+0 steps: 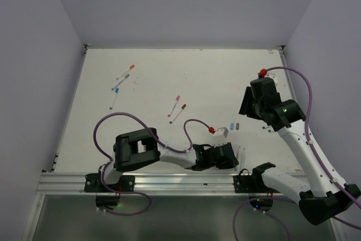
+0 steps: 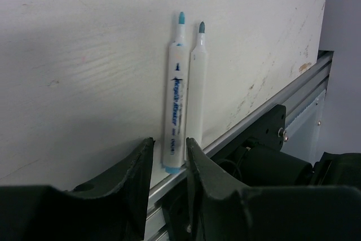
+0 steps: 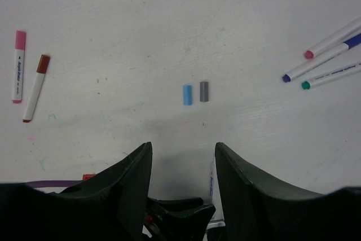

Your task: Open the pen caps

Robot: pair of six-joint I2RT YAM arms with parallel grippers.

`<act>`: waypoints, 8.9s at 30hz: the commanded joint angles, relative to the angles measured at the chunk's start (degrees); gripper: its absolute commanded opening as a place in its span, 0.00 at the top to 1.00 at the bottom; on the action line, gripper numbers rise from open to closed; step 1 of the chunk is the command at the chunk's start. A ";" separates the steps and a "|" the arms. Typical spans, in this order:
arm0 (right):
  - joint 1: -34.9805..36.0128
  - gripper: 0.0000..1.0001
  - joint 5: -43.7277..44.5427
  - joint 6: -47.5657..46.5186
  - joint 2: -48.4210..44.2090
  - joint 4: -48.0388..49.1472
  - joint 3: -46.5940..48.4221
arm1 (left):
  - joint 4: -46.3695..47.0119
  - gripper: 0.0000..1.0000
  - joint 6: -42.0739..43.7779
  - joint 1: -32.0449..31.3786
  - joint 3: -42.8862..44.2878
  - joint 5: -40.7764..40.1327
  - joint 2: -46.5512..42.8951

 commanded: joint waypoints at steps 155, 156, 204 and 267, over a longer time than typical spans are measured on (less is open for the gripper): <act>6.74 0.66 -35.43 20.70 1.24 51.25 -30.80 | 12.84 1.00 20.12 15.73 -30.96 5.69 -42.85; 6.74 0.84 -35.34 20.70 1.07 51.34 -30.80 | 12.84 1.00 20.12 15.73 -31.05 5.77 -42.85; -0.81 1.00 -45.88 23.43 4.83 71.64 -30.36 | 65.82 1.00 8.26 15.82 -54.42 32.75 -42.93; 3.40 0.89 -2.82 1.54 29.80 27.79 -16.12 | 10.64 1.00 10.01 -2.81 -35.53 -3.89 -36.34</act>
